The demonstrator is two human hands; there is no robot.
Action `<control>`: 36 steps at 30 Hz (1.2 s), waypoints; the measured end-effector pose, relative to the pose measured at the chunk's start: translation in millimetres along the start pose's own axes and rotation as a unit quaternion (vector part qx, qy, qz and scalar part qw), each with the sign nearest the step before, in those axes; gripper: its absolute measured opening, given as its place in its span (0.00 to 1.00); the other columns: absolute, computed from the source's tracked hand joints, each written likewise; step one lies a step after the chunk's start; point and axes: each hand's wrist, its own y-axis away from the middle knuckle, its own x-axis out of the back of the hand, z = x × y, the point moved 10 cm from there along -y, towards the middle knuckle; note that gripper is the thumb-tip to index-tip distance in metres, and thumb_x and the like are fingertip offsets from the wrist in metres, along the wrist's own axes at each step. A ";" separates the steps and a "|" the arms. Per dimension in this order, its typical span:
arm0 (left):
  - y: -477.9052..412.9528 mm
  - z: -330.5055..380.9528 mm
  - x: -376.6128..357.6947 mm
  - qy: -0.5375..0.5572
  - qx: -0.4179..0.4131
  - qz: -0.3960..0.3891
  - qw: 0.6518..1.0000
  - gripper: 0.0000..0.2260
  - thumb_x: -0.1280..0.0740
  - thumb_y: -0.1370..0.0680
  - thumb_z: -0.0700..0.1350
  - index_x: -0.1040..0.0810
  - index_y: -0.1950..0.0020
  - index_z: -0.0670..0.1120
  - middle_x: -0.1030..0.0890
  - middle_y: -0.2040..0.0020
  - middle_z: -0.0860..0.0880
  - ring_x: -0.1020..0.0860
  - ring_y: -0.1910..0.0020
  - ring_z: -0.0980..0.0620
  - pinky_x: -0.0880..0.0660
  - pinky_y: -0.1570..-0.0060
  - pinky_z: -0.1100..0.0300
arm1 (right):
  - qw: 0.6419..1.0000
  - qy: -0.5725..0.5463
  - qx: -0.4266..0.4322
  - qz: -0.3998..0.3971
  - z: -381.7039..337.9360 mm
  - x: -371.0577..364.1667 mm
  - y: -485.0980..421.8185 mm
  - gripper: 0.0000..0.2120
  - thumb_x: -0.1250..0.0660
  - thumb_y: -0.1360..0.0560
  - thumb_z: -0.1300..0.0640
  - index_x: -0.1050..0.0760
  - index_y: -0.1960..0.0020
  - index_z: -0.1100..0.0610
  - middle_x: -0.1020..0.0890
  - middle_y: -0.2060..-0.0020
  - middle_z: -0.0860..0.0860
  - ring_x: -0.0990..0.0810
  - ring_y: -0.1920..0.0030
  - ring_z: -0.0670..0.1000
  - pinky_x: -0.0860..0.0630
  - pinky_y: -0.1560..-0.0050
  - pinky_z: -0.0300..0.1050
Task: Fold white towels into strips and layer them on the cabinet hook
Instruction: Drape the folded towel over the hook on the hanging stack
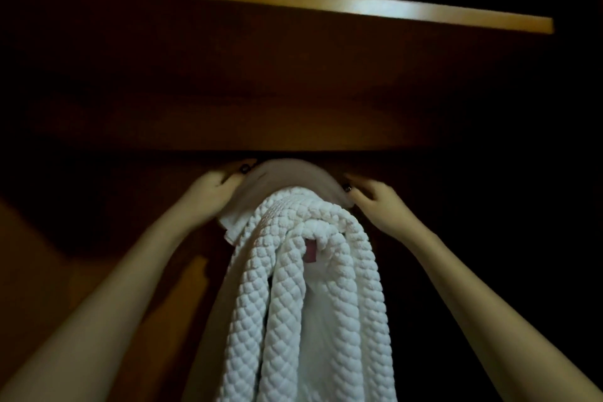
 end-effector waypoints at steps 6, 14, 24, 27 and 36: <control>74.7 71.6 33.1 -0.080 -0.079 0.018 0.994 0.17 0.37 0.19 0.40 0.27 0.29 0.46 0.28 0.30 0.48 0.34 0.28 0.50 0.42 0.32 0.60 | 0.994 0.050 0.069 0.070 -59.2 48.7 57.8 0.21 0.39 0.19 0.51 0.31 0.27 0.52 0.28 0.30 0.50 0.31 0.29 0.48 0.37 0.34 0.40; 227.9 116.9 24.5 -0.083 -0.051 0.033 0.995 0.18 0.35 0.19 0.43 0.27 0.29 0.44 0.29 0.28 0.45 0.36 0.26 0.46 0.44 0.28 0.57 | 0.995 0.034 0.095 0.003 -104.0 26.5 206.3 0.22 0.38 0.19 0.54 0.33 0.26 0.56 0.33 0.28 0.54 0.40 0.25 0.51 0.42 0.27 0.45; 424.9 74.9 -90.8 -0.102 0.075 -0.112 0.985 0.22 0.36 0.19 0.45 0.34 0.25 0.47 0.35 0.24 0.46 0.42 0.23 0.46 0.47 0.25 0.53 | 0.979 0.065 -0.043 -0.190 -20.0 -56.6 409.5 0.25 0.38 0.19 0.53 0.37 0.24 0.55 0.37 0.25 0.58 0.43 0.24 0.56 0.43 0.26 0.53; 500.5 55.3 -151.1 -0.099 0.117 -0.194 0.969 0.23 0.38 0.18 0.48 0.37 0.23 0.50 0.38 0.22 0.48 0.46 0.22 0.48 0.48 0.25 0.51 | 0.951 0.099 -0.121 -0.267 41.7 -90.7 496.3 0.26 0.39 0.19 0.52 0.40 0.23 0.55 0.41 0.24 0.59 0.46 0.22 0.57 0.44 0.24 0.55; 774.7 -4.2 -330.0 -0.040 0.250 -0.429 0.867 0.24 0.41 0.17 0.49 0.41 0.22 0.48 0.41 0.22 0.49 0.46 0.22 0.48 0.46 0.25 0.52 | 0.815 0.161 -0.288 -0.476 191.1 -167.2 788.3 0.28 0.38 0.20 0.52 0.41 0.22 0.55 0.37 0.27 0.60 0.41 0.26 0.61 0.36 0.30 0.55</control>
